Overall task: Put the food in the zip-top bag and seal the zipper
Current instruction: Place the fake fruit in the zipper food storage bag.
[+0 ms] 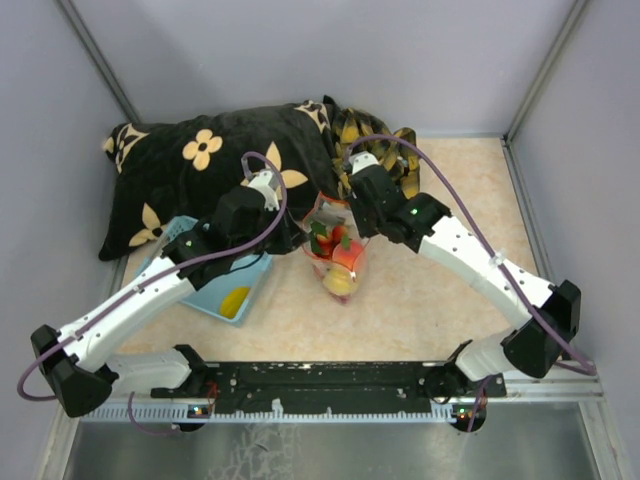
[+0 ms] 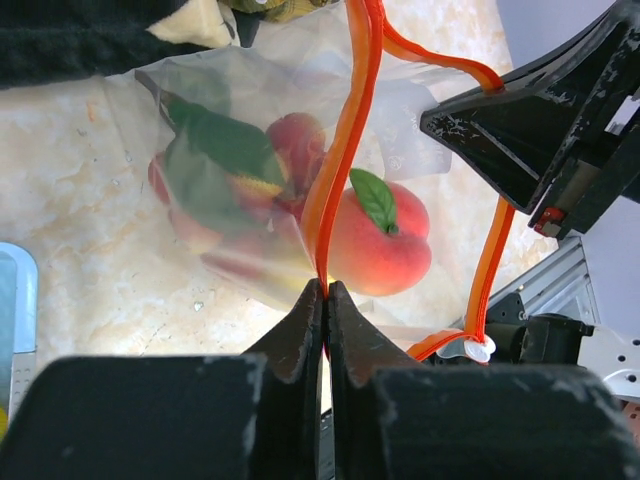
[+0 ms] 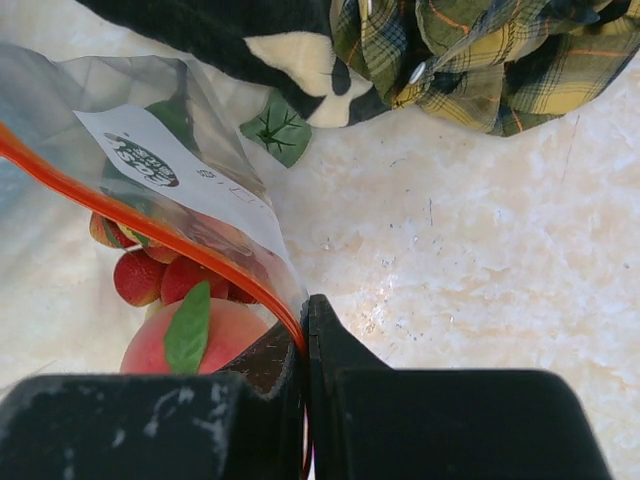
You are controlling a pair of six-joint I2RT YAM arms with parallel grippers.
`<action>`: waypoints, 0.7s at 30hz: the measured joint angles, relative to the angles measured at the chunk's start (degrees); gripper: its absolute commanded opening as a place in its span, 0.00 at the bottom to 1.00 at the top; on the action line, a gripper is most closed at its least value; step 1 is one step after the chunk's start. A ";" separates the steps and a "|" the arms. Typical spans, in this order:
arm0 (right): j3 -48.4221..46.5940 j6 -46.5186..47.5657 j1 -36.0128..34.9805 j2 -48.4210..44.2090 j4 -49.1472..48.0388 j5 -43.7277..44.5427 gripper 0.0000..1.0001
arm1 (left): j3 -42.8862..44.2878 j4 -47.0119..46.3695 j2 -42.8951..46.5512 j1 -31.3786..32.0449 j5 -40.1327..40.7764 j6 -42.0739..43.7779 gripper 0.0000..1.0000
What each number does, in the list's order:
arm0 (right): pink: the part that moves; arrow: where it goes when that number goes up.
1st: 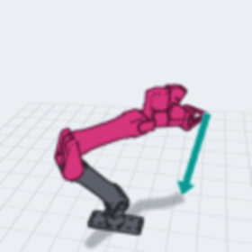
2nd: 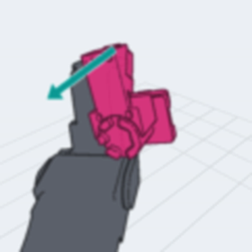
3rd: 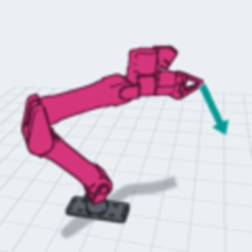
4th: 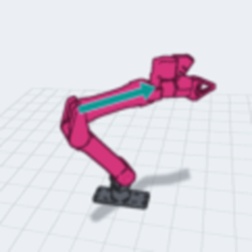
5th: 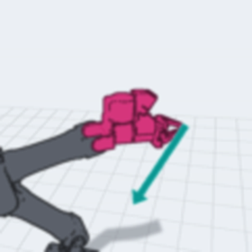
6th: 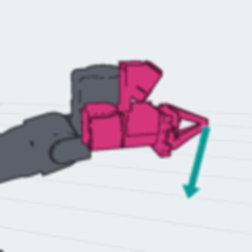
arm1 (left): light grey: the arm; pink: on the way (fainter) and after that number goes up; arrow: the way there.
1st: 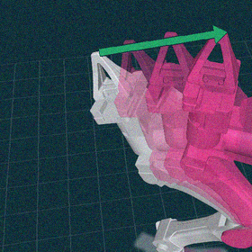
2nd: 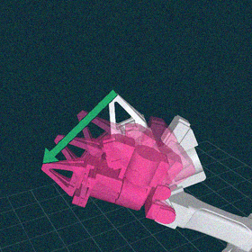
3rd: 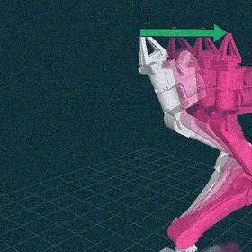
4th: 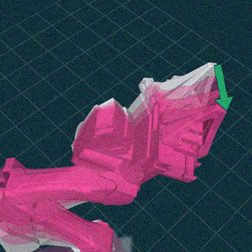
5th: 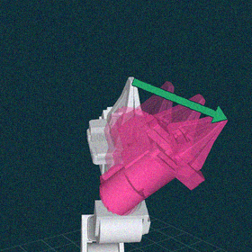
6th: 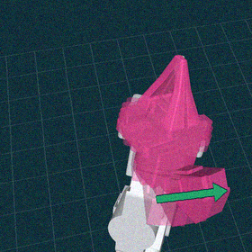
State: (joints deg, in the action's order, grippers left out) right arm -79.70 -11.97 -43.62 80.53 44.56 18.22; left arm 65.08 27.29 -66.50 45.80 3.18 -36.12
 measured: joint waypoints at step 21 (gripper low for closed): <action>-0.66 1.03 0.00 -1.07 -0.35 0.57 0.00 | 1.64 3.82 3.48 -2.60 0.42 1.68 0.46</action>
State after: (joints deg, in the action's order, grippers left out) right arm -80.36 -10.94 -43.62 79.46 44.21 18.79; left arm 66.72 31.11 -63.02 43.20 3.60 -34.44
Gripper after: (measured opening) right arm 0.005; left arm 0.400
